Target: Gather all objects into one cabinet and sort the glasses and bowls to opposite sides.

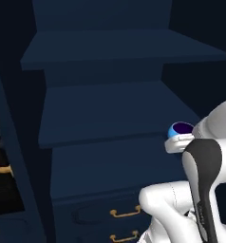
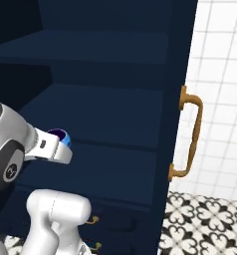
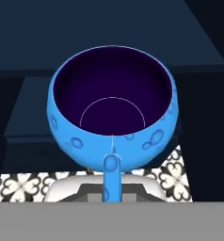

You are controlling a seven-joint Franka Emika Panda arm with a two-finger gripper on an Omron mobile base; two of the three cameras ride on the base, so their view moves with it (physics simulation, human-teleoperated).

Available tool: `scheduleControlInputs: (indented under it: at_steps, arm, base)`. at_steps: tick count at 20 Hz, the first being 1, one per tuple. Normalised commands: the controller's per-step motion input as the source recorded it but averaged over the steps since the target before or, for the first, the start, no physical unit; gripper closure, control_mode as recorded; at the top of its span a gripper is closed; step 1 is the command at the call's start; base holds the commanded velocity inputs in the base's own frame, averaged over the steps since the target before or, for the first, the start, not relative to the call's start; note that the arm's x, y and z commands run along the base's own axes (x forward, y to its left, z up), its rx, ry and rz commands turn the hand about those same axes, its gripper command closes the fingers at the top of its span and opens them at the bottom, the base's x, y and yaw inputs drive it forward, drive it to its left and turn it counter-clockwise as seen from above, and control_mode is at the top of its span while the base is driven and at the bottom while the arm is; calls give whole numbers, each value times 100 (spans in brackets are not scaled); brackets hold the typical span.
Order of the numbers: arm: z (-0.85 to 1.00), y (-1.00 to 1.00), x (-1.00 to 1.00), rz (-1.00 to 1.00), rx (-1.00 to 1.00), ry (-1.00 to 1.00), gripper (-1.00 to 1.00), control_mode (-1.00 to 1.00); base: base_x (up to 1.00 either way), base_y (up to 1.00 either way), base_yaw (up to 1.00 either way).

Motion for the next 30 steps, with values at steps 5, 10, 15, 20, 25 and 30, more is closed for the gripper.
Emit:
scheduleControlInputs:
  at_steps: [5,10,15,20,25,30]
  arm:
    - [0,0,0,0,0,0,100,100]
    - [0,0,0,0,0,0,100,100]
    - [0,0,0,0,0,0,100,100]
    - [0,0,0,0,0,0,100,100]
    - [0,0,0,0,0,0,100,100]
    - [0,0,0,0,0,0,100,100]
  base:
    - [-27,0,-35]
    - [-43,0,-22]
    - [-66,22,-39]
    - [-88,62,-51]
    - [-81,14,-58]
    - [-92,4,-71]
